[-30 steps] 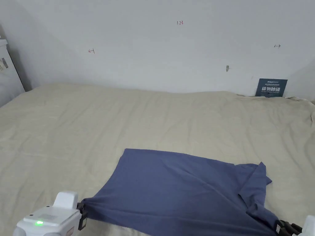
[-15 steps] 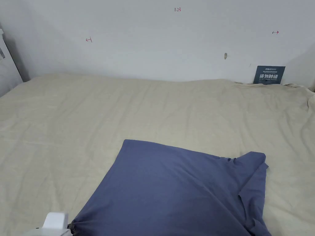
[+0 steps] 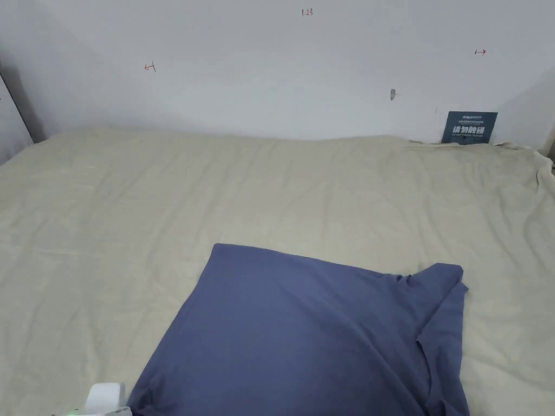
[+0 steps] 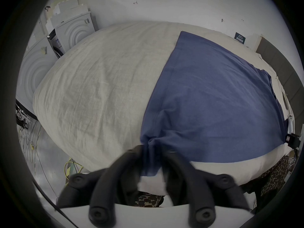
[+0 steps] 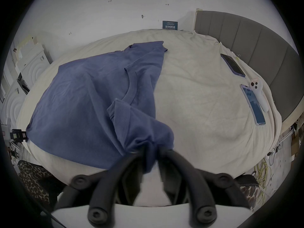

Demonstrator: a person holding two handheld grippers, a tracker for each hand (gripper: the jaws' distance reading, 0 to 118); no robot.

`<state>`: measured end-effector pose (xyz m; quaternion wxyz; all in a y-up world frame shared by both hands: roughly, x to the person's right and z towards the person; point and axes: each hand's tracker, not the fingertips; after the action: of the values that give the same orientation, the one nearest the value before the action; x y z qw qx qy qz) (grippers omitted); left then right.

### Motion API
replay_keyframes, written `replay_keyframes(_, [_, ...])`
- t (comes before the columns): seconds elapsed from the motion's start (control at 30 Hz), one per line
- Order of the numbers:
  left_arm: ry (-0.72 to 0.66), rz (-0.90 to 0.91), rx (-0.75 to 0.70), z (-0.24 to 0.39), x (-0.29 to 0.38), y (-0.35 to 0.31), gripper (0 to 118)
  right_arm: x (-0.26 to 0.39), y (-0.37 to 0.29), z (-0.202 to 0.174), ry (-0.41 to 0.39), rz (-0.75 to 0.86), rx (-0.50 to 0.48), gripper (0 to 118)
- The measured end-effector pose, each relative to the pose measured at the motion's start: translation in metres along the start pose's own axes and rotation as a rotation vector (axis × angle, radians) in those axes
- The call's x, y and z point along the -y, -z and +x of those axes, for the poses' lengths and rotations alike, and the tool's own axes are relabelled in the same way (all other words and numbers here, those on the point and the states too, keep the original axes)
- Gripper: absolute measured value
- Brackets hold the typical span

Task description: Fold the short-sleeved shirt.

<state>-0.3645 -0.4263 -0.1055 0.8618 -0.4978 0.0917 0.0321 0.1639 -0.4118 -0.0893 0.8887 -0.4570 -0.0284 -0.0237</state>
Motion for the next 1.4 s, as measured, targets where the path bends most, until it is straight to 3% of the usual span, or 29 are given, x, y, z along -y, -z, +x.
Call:
replay_keyframes(0.1, [0.002, 0.009, 0.013, 0.005, -0.006, -0.013, 97, -0.012, -0.026, -0.006, 0.015, 0.035, -0.004, 82])
replay_keyframes(0.17, [-0.016, 0.065, 0.026, 0.009, -0.015, -0.028, 110, -0.026, -0.049, -0.008, 0.027, 0.105, -0.023, 85])
replay_keyframes(0.4, [-0.040, 0.287, 0.110, 0.025, -0.064, -0.090, 111, -0.080, -0.119, -0.009, 0.007, 0.359, -0.046, 85])
replay_keyframes(0.6, [-0.091, 0.461, 0.187, 0.041, -0.101, -0.130, 110, -0.107, -0.141, -0.001, -0.047, 0.546, -0.015, 84])
replay_keyframes(0.67, [-0.084, 0.494, 0.190, 0.048, -0.107, -0.136, 101, -0.110, -0.145, -0.003, -0.062, 0.576, -0.001, 83])
replay_keyframes(0.73, [-0.053, 0.554, 0.199, 0.055, -0.109, -0.140, 68, -0.111, -0.139, 0.001, -0.076, 0.599, 0.003, 74])
replay_keyframes(0.77, [-0.041, 0.561, 0.201, 0.058, -0.112, -0.139, 46, -0.112, -0.139, 0.001, -0.080, 0.606, 0.002, 62])
replay_keyframes(0.8, [-0.026, 0.563, 0.209, 0.061, -0.114, -0.138, 19, -0.114, -0.138, 0.001, -0.083, 0.609, 0.000, 38])
replay_keyframes(0.87, [-0.003, 0.562, 0.216, 0.068, -0.118, -0.134, 0, -0.114, -0.136, -0.003, -0.088, 0.622, 0.005, 2])
replay_keyframes(1.13, [0.040, 0.492, 0.249, 0.085, -0.160, -0.100, 0, -0.129, -0.118, -0.005, -0.097, 0.617, -0.012, 0])
replay_keyframes(1.4, [0.083, 0.348, 0.235, 0.095, -0.259, -0.017, 0, -0.164, -0.078, -0.004, -0.085, 0.585, 0.001, 0])
